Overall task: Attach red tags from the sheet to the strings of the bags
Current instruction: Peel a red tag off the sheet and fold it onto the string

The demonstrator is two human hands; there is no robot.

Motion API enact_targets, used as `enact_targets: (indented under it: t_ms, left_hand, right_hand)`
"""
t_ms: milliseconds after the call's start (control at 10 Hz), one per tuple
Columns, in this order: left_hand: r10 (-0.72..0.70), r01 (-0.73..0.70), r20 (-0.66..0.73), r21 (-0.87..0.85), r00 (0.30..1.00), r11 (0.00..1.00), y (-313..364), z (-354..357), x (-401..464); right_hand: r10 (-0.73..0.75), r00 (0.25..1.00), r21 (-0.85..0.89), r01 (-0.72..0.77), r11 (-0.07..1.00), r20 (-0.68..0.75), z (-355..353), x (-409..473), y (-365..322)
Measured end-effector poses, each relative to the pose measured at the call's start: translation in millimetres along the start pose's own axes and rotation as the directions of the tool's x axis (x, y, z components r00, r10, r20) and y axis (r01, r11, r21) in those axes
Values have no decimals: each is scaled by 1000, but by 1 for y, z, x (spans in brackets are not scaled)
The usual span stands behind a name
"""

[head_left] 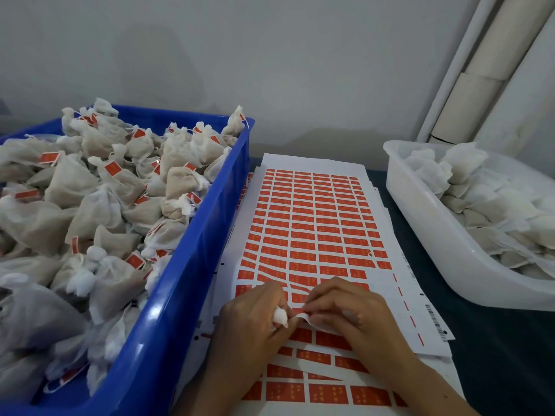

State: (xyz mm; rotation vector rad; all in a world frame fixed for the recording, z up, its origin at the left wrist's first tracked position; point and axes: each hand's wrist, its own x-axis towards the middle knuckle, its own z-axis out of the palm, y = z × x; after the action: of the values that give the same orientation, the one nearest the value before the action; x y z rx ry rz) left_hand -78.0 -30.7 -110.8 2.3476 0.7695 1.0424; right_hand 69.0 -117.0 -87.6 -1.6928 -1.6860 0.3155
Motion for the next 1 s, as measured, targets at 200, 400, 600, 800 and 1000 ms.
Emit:
enact_targets:
  t_ms: [200, 400, 600, 800, 1000]
  left_hand:
    - [11, -11, 10, 54, 1000, 998, -1, -5, -1]
    - [102, -81, -199, 107, 975, 991, -10, 12, 2]
    - [19, -21, 13, 103, 1000, 994, -10, 0, -4]
    - [-211, 179, 271, 137, 939, 974, -5, -4, 2]
    - [-247, 249, 215, 19, 945, 968, -7, -6, 2]
  right_hand:
    - [-180, 984, -151, 176, 973, -16, 3, 6, 3]
    - [-299, 954, -318, 272, 908, -37, 10, 4, 3]
    - [-6, 1000, -4, 6, 1000, -22, 13, 5, 12]
    - [57, 996, 36, -60, 998, 69, 14, 10, 15]
    - [56, 994, -27, -53, 998, 97, 11, 15, 13]
